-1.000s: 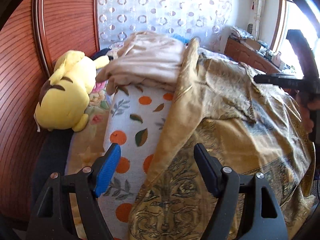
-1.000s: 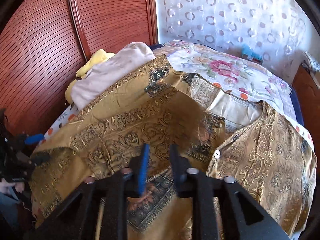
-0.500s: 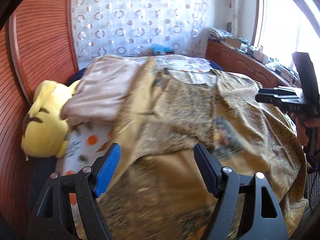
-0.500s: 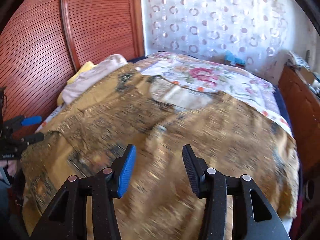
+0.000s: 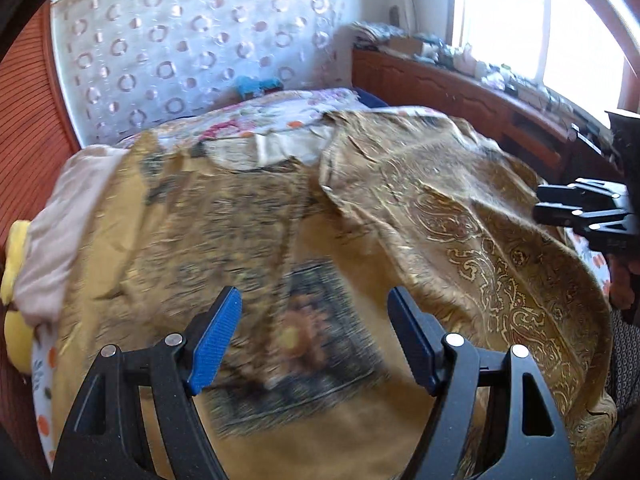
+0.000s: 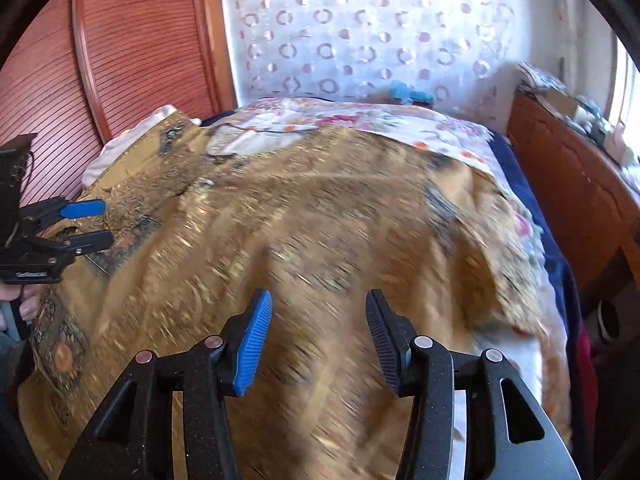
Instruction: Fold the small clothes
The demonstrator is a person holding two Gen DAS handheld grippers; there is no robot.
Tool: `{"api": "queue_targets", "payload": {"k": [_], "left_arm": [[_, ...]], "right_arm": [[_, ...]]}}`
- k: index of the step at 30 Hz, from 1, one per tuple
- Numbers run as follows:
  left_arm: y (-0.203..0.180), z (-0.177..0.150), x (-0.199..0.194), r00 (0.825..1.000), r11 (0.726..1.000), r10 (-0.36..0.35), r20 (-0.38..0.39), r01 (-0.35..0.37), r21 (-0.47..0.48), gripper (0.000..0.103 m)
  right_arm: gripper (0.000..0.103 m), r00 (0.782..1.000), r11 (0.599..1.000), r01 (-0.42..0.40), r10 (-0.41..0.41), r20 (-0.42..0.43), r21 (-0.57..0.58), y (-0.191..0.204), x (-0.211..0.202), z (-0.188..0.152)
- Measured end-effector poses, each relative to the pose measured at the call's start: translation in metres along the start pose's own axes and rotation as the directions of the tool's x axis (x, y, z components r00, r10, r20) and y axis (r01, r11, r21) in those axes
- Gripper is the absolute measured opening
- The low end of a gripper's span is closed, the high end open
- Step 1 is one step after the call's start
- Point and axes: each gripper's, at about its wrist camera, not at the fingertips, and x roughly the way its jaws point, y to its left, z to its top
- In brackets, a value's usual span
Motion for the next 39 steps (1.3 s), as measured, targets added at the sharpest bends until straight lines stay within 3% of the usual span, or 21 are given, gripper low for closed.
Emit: {"api": "queue_targets", "payload": {"k": [10, 15, 23, 30, 34, 39], "left_arm": [[-0.008, 0.003, 0.025, 0.997, 1.0, -0.006, -0.075, 0.006, -0.002, 0.076], [-0.008, 0.001, 0.029, 0.997, 1.0, 0.0, -0.08, 0.001, 0.003, 0.079], [-0.009, 0.0, 0.03, 0.996, 1.0, 0.0, -0.087, 0.001, 0.012, 0.084], [-0.008, 0.001, 0.031, 0.996, 1.0, -0.002, -0.088, 0.003, 0.011, 0.084], [-0.009, 0.001, 0.028, 0.996, 0.999, 0.01, -0.094, -0.007, 0.031, 0.084], [-0.012, 0.002, 0.014, 0.995, 0.995, 0.077, -0.06, -0.073, 0.063, 0.084]], "right_arm": [[0.051, 0.993, 0.987, 0.113, -0.115, 0.012, 0.11, -0.08, -0.053, -0.028], [0.051, 0.985, 0.975, 0.174, -0.173, -0.024, 0.139, -0.106, -0.057, -0.039], [0.051, 0.976, 0.966, 0.205, -0.19, -0.102, 0.158, -0.124, -0.024, -0.027], [0.051, 0.988, 0.953, 0.147, -0.13, -0.081, 0.265, -0.153, -0.013, -0.015], [0.012, 0.992, 0.951, 0.124, -0.111, -0.058, 0.285, -0.157, -0.01, -0.015], [0.008, 0.979, 0.958, 0.189, -0.201, 0.034, 0.216, -0.137, -0.03, -0.003]]}}
